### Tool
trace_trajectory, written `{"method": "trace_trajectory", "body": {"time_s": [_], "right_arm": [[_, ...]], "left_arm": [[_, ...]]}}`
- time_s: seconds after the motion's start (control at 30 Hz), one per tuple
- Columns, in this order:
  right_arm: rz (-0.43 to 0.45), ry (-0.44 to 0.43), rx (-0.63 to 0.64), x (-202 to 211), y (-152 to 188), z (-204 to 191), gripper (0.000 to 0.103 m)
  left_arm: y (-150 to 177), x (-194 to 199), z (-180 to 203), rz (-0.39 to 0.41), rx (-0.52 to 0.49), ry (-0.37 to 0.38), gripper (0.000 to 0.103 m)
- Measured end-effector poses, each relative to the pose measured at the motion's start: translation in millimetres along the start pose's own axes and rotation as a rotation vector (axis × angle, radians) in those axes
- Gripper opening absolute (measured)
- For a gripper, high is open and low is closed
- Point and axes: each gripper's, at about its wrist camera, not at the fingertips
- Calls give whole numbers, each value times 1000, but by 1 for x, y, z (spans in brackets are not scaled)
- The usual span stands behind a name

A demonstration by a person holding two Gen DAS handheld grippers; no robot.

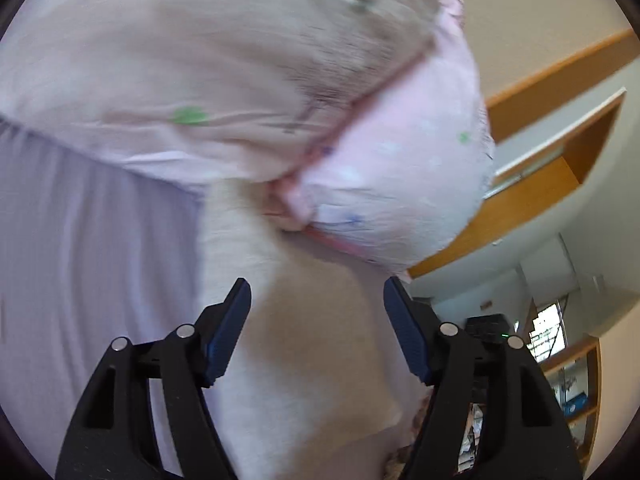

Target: Fold small clothes

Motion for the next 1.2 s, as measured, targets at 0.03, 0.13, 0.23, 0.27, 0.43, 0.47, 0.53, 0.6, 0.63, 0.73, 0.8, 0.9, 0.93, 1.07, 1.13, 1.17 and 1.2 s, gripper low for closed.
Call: {"method": "trace_trajectory", "body": {"time_s": [0.03,0.13,0.23,0.27,0.43,0.47,0.53,0.6,0.63,0.73,0.8,0.9,0.93,1.07,1.13,1.17,1.2], "right_arm": [[-29,-29,23,-1,4,-7,75],[-117,52,58,-25,16,-14,75],[-182,206,30,-53,21,-1,75],[-187,233,42,-56,24,0,74],[-190,260,67,-58,31,-4,57],[-215,246,63,-64,32,-4,43],[-196,204,61,-64,34,-3,21],[-88,148,100,-42,27,-16,17],[-32,108,90,-28,22,-19,17],[85,196,48,-1,12,-9,20],[28,305,-57,-8,9,20,36],[-54,298,-152,-15,7,42,70],[-55,273,-152,-15,6,42,71],[-123,215,-198,-29,8,50,68],[-129,200,-230,-34,9,55,47],[-137,171,-246,-35,9,55,42],[-138,140,-254,-37,11,54,39]], "left_arm": [[4,5,-9,-6,19,-9,68],[14,18,-25,-22,24,-38,73],[22,22,-31,-28,6,-50,74],[23,20,-32,-36,3,-52,74],[31,18,-29,-79,-15,-53,77],[33,13,-28,-90,-19,-50,78],[35,4,-25,-112,-25,-50,80],[37,-5,-22,-125,-21,-41,80],[38,-7,-21,-127,-19,-37,81],[41,-16,-10,-118,-44,-38,86],[43,-26,1,-125,-83,-46,87],[45,-45,13,-160,-105,-40,87],[46,-50,15,-171,-106,-34,87],[50,-64,22,-174,-136,-81,89],[52,-67,18,-170,-116,-67,81],[54,-69,12,-173,-97,-62,74],[56,-71,9,-173,-85,-58,65]]}}
Point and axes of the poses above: each gripper's, at about its wrist camera, not at the fingertips, and x roughly against the way its jaws point, z to its right, y to its underside, and after that the axes turned 12 degrees about -x, right-handed
